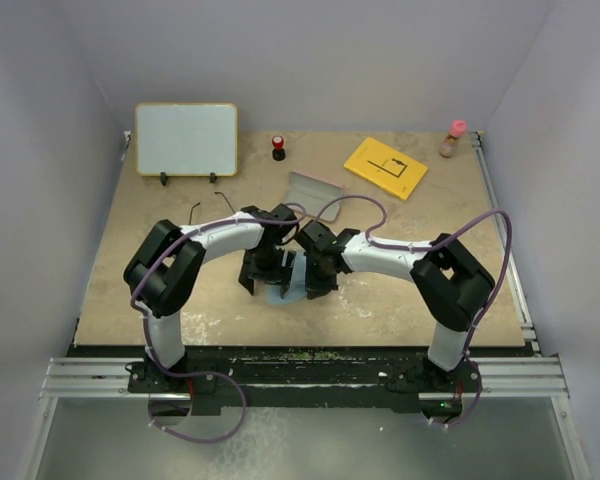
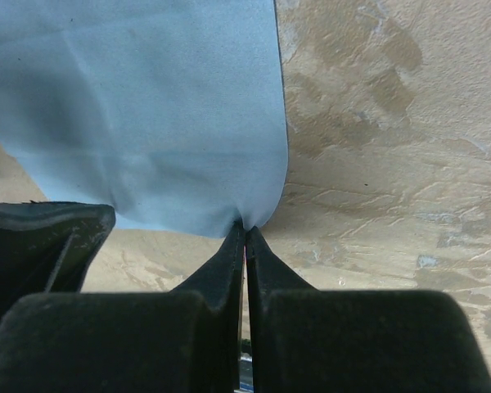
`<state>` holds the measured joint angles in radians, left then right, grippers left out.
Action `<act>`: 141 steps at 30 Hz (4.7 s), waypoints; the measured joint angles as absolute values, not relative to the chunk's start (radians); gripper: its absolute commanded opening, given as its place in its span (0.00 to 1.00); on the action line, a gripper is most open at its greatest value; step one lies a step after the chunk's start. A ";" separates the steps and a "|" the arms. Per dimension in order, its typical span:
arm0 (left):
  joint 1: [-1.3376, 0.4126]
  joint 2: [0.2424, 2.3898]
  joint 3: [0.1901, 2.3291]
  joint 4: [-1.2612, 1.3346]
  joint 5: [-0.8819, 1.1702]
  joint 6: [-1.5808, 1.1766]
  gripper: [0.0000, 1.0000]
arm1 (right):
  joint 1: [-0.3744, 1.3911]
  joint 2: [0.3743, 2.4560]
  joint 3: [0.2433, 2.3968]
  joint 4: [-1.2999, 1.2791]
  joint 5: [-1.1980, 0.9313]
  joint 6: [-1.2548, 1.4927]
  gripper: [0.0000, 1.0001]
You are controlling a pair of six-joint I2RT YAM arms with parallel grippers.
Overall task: Organize the sunglasses
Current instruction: Fold the glasses cleaning cloth at the center of the board.
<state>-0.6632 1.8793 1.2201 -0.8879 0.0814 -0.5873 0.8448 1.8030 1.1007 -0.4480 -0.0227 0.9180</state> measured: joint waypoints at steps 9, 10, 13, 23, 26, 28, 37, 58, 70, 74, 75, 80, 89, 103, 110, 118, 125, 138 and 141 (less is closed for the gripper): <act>-0.698 1.875 1.205 -0.871 0.055 -0.648 0.68 | 0.843 1.797 1.093 -0.445 -0.030 0.949 0.00; -0.699 1.869 1.196 -0.868 0.055 -0.653 0.68 | 0.843 1.797 1.093 -0.447 -0.030 0.953 0.00; -0.710 1.851 1.169 -0.861 0.057 -0.662 0.63 | 0.843 1.797 1.093 -0.448 -0.031 0.963 0.00; -0.736 1.908 1.225 -0.915 0.063 -0.672 0.58 | 0.844 1.778 1.066 -0.436 -0.043 1.011 0.00; -0.736 1.934 1.255 -0.941 0.073 -0.673 0.50 | 0.844 1.775 1.060 -0.434 -0.043 1.018 0.00; -0.736 1.945 1.267 -0.949 0.080 -0.676 0.44 | 0.844 1.771 1.058 -0.434 -0.043 1.021 0.00; -0.739 1.954 1.274 -0.939 0.116 -0.672 0.05 | 0.844 1.764 1.052 -0.416 -0.043 1.023 0.00; -0.636 1.886 1.291 -0.841 0.080 -0.575 0.04 | 0.844 1.684 1.134 -0.383 -0.010 0.997 0.00; -0.637 1.785 1.438 -0.855 0.086 -0.530 0.04 | 0.844 1.646 1.158 -0.420 0.010 0.996 0.00; -0.637 1.769 1.438 -0.877 0.110 -0.524 0.04 | 0.844 1.628 1.168 -0.435 0.012 1.002 0.00; -0.637 1.764 1.438 -0.885 0.118 -0.520 0.04 | 0.844 1.619 1.169 -0.442 0.014 1.005 0.00; -0.637 1.738 1.439 -0.924 0.151 -0.510 0.04 | 0.844 1.549 1.174 -0.489 0.029 1.025 0.00; -0.642 1.585 1.423 -0.946 0.224 -0.522 0.04 | 0.845 1.458 1.177 -0.543 0.033 1.085 0.00; -0.642 1.522 1.342 -0.944 0.263 -0.566 0.04 | 0.850 1.398 1.142 -0.644 0.032 1.155 0.00; -0.642 1.569 1.332 -0.903 0.266 -0.583 0.04 | 0.850 1.482 1.142 -0.635 0.036 1.174 0.00; -0.598 1.824 1.420 -0.880 0.290 -0.569 0.04 | 0.826 1.701 1.241 -0.629 0.098 1.132 0.00; -0.543 1.978 1.615 -0.912 0.290 -0.517 0.04 | 0.785 1.733 1.280 -0.602 0.160 1.094 0.00; -0.538 2.168 1.781 -0.963 0.259 -0.411 0.04 | 0.673 1.832 1.303 -0.509 0.167 0.989 0.00; -0.537 2.177 1.781 -0.971 0.247 -0.399 0.04 | 0.670 1.852 1.306 -0.497 0.163 0.968 0.00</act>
